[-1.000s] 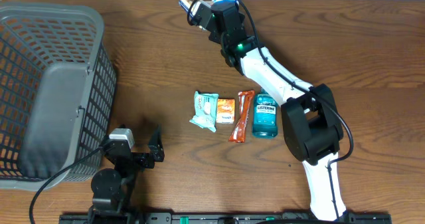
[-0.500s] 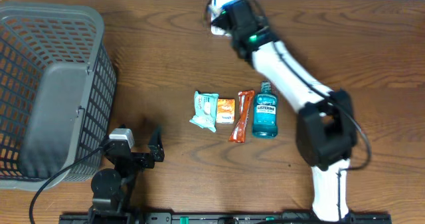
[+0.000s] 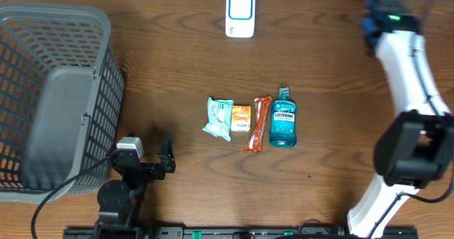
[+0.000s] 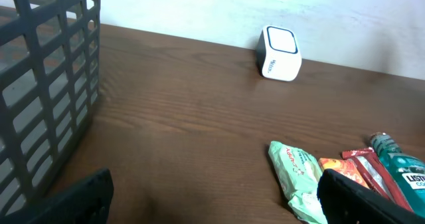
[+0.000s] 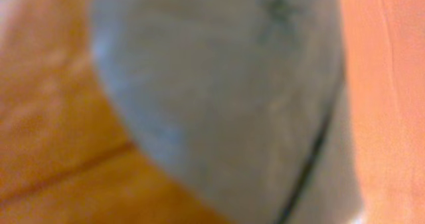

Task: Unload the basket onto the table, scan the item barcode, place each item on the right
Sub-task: 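Carry the snack bag away to the right, out of the table area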

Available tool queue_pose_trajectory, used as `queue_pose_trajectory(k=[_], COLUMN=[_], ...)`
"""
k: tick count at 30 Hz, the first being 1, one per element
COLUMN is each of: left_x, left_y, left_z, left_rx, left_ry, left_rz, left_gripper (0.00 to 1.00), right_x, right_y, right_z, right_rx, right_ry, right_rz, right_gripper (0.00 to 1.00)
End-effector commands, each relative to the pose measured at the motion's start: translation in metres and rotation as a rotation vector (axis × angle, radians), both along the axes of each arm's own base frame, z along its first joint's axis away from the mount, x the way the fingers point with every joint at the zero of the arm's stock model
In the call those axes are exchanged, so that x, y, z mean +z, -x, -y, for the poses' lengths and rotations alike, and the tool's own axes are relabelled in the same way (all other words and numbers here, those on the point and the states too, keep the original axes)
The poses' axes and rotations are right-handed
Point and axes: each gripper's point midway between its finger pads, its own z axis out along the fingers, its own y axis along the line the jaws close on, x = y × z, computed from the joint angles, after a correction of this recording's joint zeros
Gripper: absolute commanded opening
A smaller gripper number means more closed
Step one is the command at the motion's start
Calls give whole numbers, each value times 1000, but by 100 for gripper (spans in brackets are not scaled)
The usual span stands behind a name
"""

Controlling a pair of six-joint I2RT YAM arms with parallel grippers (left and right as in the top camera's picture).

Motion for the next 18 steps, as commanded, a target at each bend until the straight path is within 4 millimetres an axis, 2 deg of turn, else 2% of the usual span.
queue_pose_trajectory(k=[1,4,8,12,17,18], left_x=[-13,-13,-13,-13,-13,-13], left_y=[0,0,0,0,0,0], left_z=[2,2,2,2,2,2], left_rx=[-14,-14,-14,-14,-14,-14], left_ry=[-12,-12,-12,-12,-12,-12], left_rz=[-28,-28,-28,-28,-28,-28], left_gripper=[98,98,98,98,98,98], right_x=[-13,-29,-55,-73,-74,-74], right_y=[36,71,107,143,172,174], right_z=[63,107,142,172,199,201], right_rx=[-302,-467,-601,-743,-850,-855], right_ry=[-70,-116,-221,-256,-260,-264], right_rz=[98,112,129,157,194,198], right_gripper=[1,1,1,6,27,35])
